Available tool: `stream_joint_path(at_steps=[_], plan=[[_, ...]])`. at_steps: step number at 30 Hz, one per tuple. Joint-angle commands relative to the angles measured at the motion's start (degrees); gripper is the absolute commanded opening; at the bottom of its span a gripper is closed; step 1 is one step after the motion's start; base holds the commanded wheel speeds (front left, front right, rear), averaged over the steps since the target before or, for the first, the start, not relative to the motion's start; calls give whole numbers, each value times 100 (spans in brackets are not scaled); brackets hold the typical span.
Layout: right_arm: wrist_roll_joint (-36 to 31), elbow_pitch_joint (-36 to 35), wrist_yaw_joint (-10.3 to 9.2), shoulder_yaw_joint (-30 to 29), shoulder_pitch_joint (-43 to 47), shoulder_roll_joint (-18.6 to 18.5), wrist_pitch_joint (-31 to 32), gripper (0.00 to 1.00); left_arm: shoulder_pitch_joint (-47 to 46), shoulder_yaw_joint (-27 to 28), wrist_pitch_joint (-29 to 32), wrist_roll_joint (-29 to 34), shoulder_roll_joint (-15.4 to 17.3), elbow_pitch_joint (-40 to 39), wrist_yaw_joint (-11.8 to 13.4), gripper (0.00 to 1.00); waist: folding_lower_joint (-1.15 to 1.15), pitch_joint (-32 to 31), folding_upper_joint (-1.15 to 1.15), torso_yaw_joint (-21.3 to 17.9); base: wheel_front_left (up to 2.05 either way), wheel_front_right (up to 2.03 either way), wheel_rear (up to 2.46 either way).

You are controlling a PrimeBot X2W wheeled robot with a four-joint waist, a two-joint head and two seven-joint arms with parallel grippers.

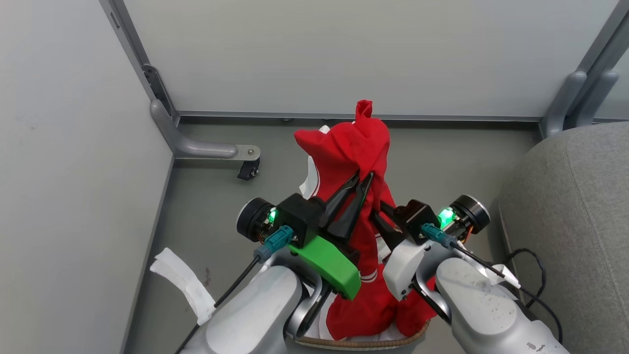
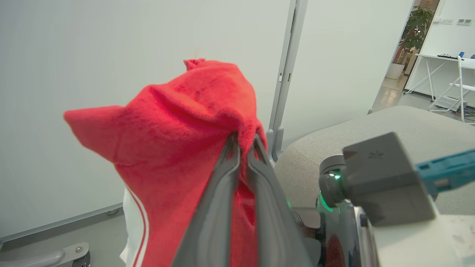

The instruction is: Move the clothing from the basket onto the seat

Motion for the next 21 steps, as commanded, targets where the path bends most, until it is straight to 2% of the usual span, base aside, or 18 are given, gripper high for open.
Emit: stream_joint_path(at_steps=[1,10,21], plan=[[126,75,-6,53,-21,-22,-25,0,-131,-2,-5,-28,4,-37,33,0,0,6,0,10,0,0,0],[562,233,-6,250,2,-25,-13,0,-149,97,-19,-28,-2,-78,101,0,0,22,0,-53,0,0,0],[682,28,-6,233,-5,-24,-14,0,-85,145,-18,44,0,-19,87,0,0,28,0,-149,0,0,0]])
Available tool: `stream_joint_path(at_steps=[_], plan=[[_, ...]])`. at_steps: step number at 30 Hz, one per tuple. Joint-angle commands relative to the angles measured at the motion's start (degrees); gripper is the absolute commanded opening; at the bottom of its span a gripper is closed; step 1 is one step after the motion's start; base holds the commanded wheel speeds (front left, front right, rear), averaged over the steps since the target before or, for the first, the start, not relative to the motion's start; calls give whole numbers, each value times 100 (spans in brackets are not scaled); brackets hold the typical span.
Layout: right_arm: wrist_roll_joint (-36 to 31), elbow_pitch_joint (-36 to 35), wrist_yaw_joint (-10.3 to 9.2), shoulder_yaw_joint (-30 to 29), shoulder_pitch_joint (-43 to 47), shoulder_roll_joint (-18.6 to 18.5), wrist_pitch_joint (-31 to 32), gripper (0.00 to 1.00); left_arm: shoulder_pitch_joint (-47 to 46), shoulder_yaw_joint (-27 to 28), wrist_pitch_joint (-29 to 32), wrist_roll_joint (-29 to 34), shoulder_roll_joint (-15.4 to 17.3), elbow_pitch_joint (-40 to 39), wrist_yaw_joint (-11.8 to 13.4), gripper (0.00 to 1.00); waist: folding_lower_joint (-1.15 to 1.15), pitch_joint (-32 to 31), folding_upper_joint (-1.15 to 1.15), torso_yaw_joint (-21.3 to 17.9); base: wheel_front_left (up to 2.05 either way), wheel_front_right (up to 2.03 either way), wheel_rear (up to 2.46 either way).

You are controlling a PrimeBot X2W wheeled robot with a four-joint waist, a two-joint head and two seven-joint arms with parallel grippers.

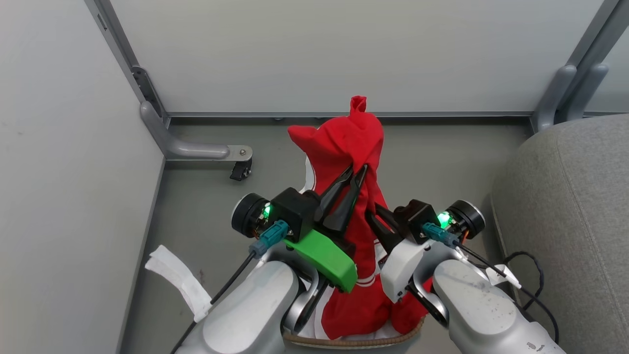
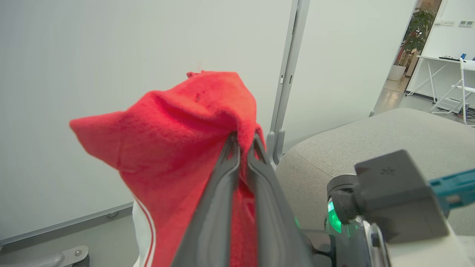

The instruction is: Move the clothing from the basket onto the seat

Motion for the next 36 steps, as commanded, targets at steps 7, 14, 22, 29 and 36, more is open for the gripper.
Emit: stream_joint_path(at_steps=[7,14,22,29,36], plan=[[72,-235,-6,-77,92,-30,-1,0,76,209,-19,171,-1,-55,40,100,0,26,0,-181,0,0,0],[189,-657,-6,-208,259,-29,-2,0,211,563,-18,549,4,287,18,100,0,59,0,-913,0,0,0],[329,-999,-7,-303,438,-26,-2,0,361,1163,-18,901,51,568,-139,100,0,130,0,-2288,0,0,0],[361,-1309,-7,-445,630,-22,-2,0,467,1501,-18,1119,52,698,-300,100,0,183,0,-3257,0,0,0],[488,-1574,-6,-726,963,-23,-1,0,594,1682,-18,1265,26,763,-389,100,0,169,0,-3908,0,0,0]])
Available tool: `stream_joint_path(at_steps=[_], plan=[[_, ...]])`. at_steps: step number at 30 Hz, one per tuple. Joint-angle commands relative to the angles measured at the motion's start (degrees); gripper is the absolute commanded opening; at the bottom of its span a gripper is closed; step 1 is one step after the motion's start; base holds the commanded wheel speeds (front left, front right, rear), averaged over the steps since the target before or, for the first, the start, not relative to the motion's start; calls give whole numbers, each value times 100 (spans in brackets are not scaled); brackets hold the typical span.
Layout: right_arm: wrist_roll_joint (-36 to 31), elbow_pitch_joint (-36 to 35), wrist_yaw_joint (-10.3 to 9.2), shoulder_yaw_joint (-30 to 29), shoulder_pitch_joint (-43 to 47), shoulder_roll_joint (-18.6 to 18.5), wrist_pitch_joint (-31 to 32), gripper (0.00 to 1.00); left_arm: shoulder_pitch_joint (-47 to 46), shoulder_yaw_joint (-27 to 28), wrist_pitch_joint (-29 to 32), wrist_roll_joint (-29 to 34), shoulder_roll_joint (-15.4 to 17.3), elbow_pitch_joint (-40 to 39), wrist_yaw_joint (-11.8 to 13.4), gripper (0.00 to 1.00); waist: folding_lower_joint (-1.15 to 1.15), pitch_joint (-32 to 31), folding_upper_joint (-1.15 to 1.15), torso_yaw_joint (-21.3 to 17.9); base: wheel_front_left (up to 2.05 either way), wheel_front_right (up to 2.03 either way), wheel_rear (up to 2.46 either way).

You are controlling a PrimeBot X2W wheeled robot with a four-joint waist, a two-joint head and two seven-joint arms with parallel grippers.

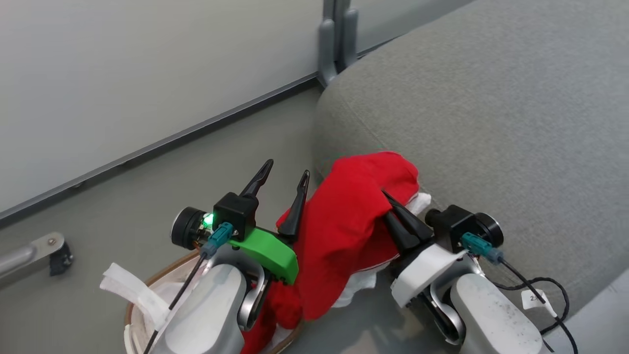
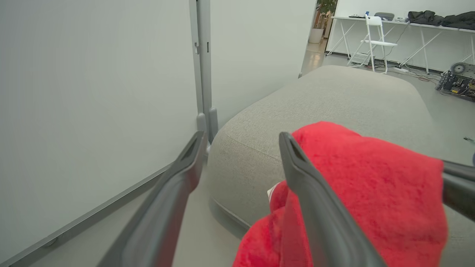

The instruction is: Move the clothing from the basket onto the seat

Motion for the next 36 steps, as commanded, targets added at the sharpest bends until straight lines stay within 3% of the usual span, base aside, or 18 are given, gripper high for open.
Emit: stream_joint_path(at_steps=[1,9,16,24,36], plan=[[-3,-63,-7,-101,104,-8,-4,0,116,58,3,74,26,-2,-10,100,0,35,0,-759,0,0,0],[-247,-404,-7,-932,233,-9,-3,0,-84,-64,3,180,15,101,-156,100,0,258,0,-879,0,0,0],[-814,-464,-8,-1465,-515,-50,-4,0,-200,-151,3,309,12,101,-226,100,0,666,0,-918,0,0,0],[-1316,58,-8,-1580,-2062,-716,-3,0,-306,-121,3,519,197,-67,-265,100,0,1332,0,-863,0,0,0],[-2238,1143,-8,-2574,-3964,-1511,-3,0,-887,-362,23,676,554,-316,-316,100,0,2770,0,-189,0,0,0]])
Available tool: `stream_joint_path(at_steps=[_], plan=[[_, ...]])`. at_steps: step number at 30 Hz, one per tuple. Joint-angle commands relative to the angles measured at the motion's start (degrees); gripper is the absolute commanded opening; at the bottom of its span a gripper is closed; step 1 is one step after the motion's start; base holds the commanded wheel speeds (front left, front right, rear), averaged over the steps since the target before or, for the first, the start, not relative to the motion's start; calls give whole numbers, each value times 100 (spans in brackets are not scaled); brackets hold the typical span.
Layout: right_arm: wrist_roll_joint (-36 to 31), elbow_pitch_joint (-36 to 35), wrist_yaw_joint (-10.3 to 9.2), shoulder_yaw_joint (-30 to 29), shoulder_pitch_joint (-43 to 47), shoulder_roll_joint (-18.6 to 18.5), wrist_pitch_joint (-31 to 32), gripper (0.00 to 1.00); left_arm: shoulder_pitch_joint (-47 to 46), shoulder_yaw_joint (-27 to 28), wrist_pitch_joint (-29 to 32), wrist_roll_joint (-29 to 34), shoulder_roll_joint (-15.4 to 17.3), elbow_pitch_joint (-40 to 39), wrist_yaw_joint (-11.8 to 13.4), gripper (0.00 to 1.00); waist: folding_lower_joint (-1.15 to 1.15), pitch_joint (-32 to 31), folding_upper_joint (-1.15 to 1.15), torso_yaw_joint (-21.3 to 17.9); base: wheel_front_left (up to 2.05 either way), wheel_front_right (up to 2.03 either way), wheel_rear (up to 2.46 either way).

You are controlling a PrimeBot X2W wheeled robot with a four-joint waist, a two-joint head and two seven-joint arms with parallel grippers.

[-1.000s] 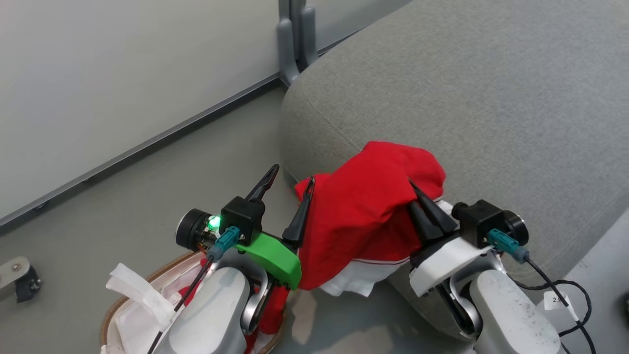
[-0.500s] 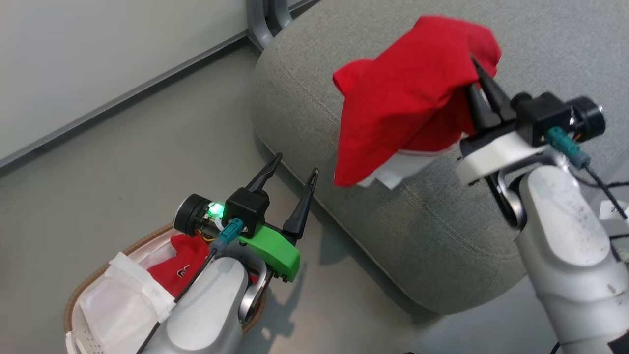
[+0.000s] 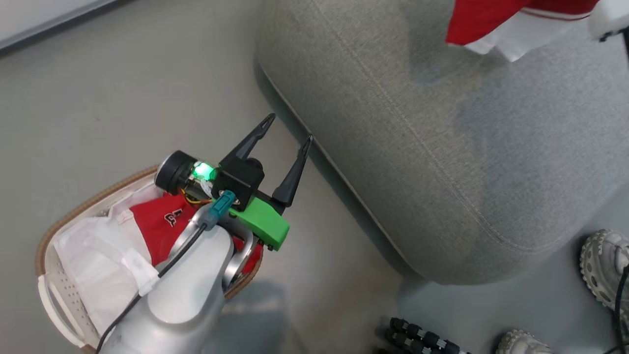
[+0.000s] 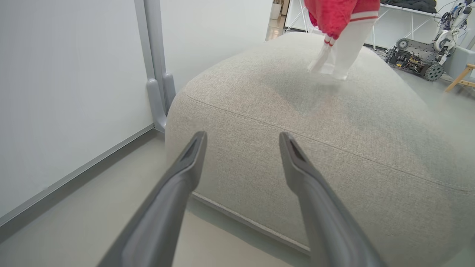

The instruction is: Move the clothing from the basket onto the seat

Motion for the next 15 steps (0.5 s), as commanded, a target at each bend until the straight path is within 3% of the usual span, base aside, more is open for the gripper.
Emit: stream_joint_path(at_steps=[1,7,15], plan=[[-115,126,-8,-189,-221,-88,-2,0,-174,-21,8,39,76,-62,-28,100,-1,783,0,497,0,0,0],[-518,556,-8,-979,-640,-219,-2,0,-437,-121,33,22,252,-210,-43,100,-1,1329,0,829,0,0,0],[-1135,1119,-8,-2031,-280,107,-2,0,-570,-212,11,-9,358,-292,-39,100,-1,1603,0,1031,0,0,0]])
